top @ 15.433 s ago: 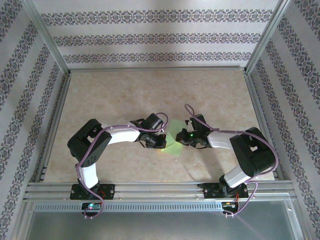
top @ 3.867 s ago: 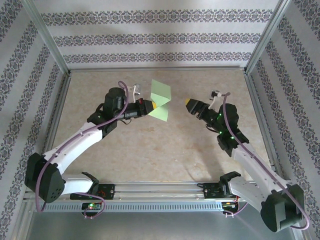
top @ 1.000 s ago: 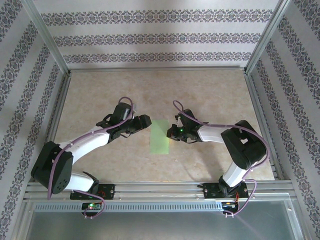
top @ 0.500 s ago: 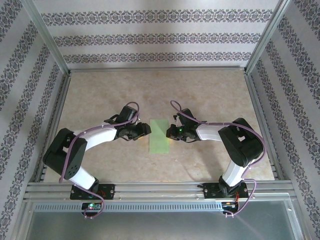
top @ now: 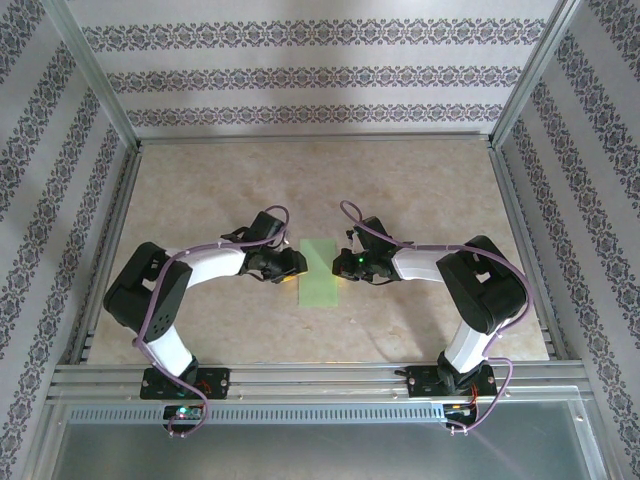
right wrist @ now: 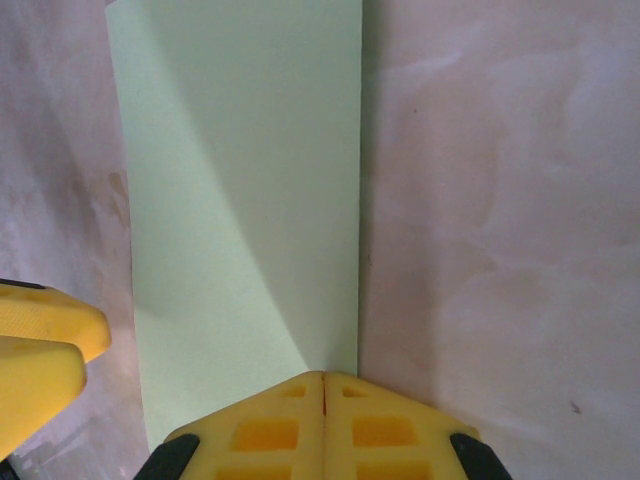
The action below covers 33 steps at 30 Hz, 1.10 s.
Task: Fold a paper plane with a square sheet of paper (fold left side to right side)
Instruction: Third fold the triangle at the center of the table.
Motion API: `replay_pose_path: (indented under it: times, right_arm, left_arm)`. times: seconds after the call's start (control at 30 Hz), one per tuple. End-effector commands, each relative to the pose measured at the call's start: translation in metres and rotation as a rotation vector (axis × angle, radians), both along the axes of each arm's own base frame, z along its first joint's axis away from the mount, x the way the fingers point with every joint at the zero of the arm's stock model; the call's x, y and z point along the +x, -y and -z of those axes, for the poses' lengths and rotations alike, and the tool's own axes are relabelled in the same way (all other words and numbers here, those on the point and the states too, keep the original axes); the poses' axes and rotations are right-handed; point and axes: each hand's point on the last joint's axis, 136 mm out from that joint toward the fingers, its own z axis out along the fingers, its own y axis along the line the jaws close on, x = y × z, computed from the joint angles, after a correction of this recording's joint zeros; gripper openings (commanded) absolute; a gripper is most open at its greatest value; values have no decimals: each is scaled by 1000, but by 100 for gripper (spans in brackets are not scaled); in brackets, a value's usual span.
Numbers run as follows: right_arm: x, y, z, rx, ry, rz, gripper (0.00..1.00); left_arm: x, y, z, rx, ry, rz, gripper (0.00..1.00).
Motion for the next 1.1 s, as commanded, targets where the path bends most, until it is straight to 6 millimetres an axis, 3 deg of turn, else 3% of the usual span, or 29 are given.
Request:
replay_pose_path:
  times: [0.0,0.33,0.67,0.97,1.07]
  right_arm:
    - [-7,9,16,-72,-37,-1,0]
    - [-8,11,18,-78,-41,0,0]
    - [-9,12,20,-79,-47,0,0]
    - [-9,12,19,-78,-45,-3,0]
    - [-9,11,18,-75,-42,-5,0]
  left_arm:
    - [-5,6,2,16,-16,48,37]
    - [-11,16,12,3,-45,82,37]
    - [-3,28,-3,-76,4,83,37]
    - [-1,22,-7,-44,34,79,39]
    - [0,23,-3,-45,21,74,36]
